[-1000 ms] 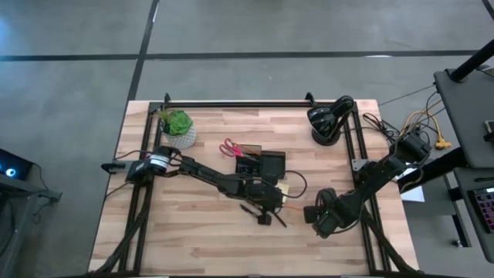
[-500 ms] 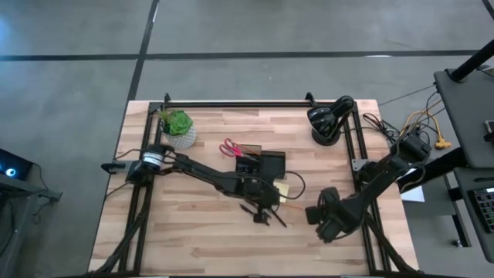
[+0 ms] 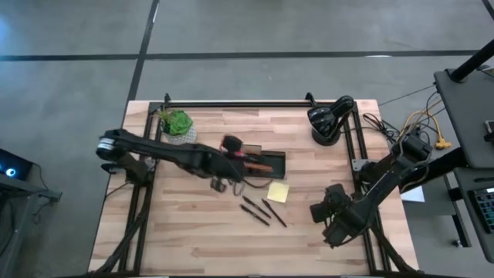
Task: Pick and place office supplies into organizer
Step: Put the yellow pencil into the black desk organizer, then put the right black pen into the black desk organizer
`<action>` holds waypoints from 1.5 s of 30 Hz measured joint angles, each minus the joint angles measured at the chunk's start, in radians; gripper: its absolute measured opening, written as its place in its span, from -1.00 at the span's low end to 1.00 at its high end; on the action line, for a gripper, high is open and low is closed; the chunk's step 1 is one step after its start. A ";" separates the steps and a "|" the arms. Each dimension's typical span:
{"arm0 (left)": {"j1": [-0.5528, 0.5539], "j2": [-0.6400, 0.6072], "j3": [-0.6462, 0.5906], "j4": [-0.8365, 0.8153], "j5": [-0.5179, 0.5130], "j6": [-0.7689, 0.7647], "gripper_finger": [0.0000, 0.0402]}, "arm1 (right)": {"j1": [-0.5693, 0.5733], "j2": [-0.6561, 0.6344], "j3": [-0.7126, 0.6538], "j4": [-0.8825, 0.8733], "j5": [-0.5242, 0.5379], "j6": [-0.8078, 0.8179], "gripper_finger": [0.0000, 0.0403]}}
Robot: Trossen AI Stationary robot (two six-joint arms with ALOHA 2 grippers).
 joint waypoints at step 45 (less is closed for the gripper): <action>0.098 0.110 0.093 -0.178 -0.271 0.195 -0.42 | 0.001 0.000 -0.070 0.135 0.002 0.004 -0.35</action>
